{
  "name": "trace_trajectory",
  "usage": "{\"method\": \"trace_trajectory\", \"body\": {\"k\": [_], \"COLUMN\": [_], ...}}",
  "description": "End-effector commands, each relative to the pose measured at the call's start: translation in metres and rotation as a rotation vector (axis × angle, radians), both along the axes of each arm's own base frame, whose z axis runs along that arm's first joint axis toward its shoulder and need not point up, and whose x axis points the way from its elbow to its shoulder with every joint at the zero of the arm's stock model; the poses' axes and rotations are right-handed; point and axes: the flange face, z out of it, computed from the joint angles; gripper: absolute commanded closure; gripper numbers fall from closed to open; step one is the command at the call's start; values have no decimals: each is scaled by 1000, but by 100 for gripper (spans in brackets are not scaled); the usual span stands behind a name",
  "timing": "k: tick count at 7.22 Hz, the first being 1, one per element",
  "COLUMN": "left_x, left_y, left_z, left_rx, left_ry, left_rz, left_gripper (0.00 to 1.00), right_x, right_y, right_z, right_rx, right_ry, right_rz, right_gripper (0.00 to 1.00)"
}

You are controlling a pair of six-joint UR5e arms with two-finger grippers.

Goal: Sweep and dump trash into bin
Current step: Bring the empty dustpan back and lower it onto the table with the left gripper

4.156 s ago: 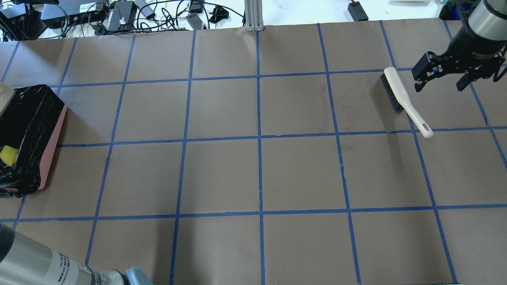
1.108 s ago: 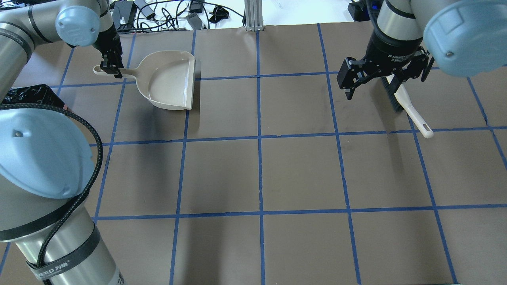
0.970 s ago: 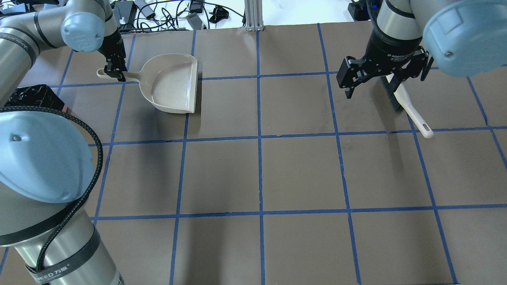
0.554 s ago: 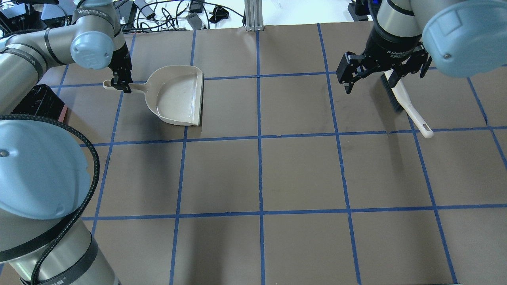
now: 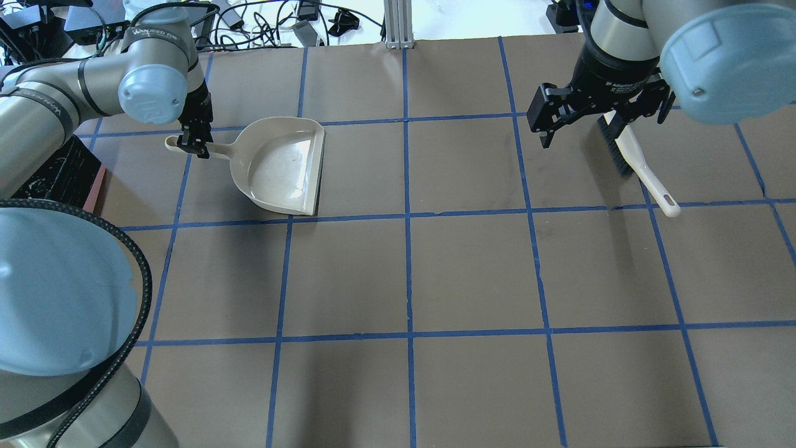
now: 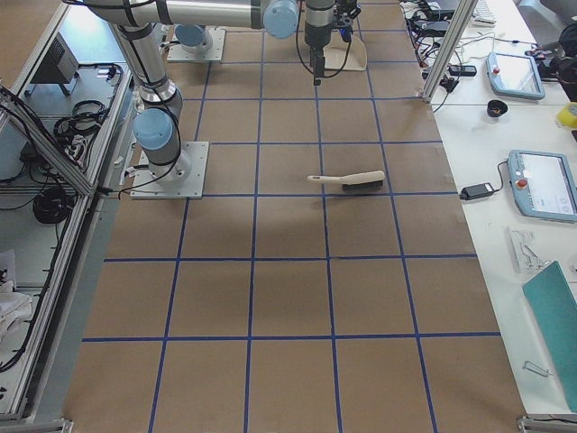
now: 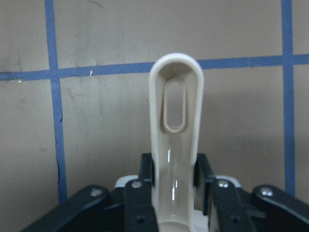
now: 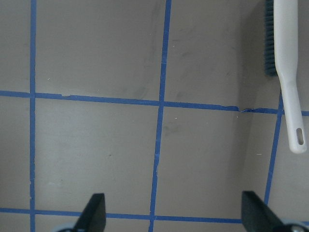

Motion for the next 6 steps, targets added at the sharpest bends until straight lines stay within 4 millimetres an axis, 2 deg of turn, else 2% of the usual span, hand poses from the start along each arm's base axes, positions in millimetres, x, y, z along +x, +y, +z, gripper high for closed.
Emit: {"method": "trace_trajectory", "body": {"k": [1,2,3,5,6], "left_x": [4,4,4,4,7], "left_y": [0,-1,-1,-1,-4], "left_z": [-2,-3,-4,0,8], "left_rx": [-22,-21,-21,-29,-43], "left_ry": [-5,-6,-6,-8,-10], "left_rz": [-12,-11,-11,-11,-9], "left_gripper": [72,40,26,16,12], "right_x": [4,4,3,4,3], "right_y": [1,1,1,1,2], "right_z": [0,-1,-1,0,2], "right_rx": [0,3,3,2,-3], "right_ry": [-42,-40,-31,-39,-34], "right_rz": [1,1,1,1,2], "right_gripper": [0,0,0,0,0]}}
